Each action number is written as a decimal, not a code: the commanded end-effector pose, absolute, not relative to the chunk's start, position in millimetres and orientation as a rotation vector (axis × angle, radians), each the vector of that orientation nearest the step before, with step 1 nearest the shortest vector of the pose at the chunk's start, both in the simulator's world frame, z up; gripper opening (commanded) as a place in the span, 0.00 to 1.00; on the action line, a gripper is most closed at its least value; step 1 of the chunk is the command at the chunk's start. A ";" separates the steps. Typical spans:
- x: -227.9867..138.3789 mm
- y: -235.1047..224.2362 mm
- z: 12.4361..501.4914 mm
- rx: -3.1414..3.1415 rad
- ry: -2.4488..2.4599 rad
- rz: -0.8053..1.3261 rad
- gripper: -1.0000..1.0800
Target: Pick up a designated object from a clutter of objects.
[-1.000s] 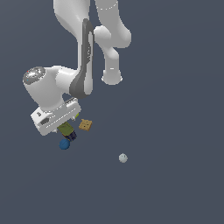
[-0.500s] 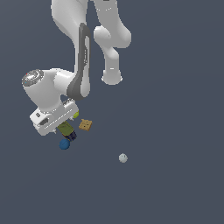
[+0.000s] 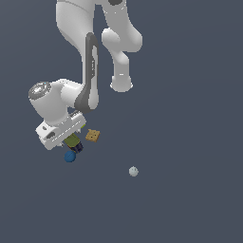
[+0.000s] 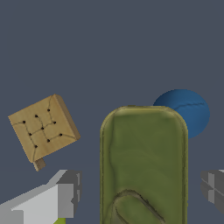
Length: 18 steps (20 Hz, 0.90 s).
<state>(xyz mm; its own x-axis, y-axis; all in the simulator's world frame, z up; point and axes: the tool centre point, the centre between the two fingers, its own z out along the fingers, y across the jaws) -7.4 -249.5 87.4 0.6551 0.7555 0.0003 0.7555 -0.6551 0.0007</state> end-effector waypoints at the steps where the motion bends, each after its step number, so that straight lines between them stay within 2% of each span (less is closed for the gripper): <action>1: -8.2 -249.2 74.0 2.857 1.306 0.000 0.96; 8: -7.3 -249.6 58.6 2.856 1.308 0.000 0.96; 9: -7.3 -249.6 58.6 2.856 1.308 0.000 0.00; 18: -7.3 -249.6 58.6 2.856 1.308 0.000 0.00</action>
